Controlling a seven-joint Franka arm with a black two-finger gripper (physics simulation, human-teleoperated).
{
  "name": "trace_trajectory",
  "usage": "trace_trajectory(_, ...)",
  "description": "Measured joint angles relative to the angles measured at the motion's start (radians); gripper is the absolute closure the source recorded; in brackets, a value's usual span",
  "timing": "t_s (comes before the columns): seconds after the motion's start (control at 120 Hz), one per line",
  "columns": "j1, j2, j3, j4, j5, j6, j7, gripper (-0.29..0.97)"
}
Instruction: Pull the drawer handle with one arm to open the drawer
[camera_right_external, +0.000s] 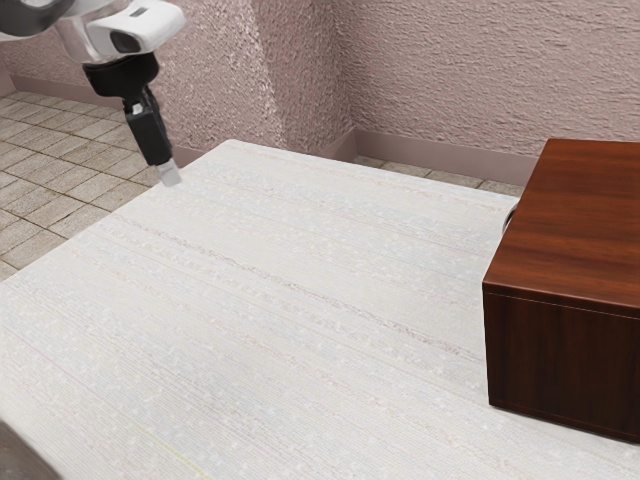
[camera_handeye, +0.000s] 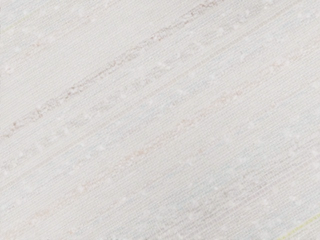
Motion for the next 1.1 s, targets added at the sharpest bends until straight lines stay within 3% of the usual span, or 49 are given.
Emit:
trace_trajectory(0.333,-0.004,0.002,-0.004,-0.015,-0.005,0.000,0.002,0.00)
trace_trajectory(0.483,-0.063,0.011,-0.015,-0.012,0.002,0.000,0.002,0.00)
trace_trajectory(0.617,-0.051,0.127,-0.044,0.096,0.002,0.000,0.025,0.00)
trace_trajectory(0.733,-0.020,0.301,-0.072,0.298,0.002,0.000,0.121,0.00)
trace_trajectory(0.867,0.025,0.405,-0.163,0.419,0.001,0.008,0.256,0.00)
trace_trajectory(1.0,0.131,0.472,-0.350,0.468,0.004,0.046,0.423,0.00)
trace_trajectory(1.1,0.152,0.485,-0.385,0.461,0.015,0.079,0.548,0.00)
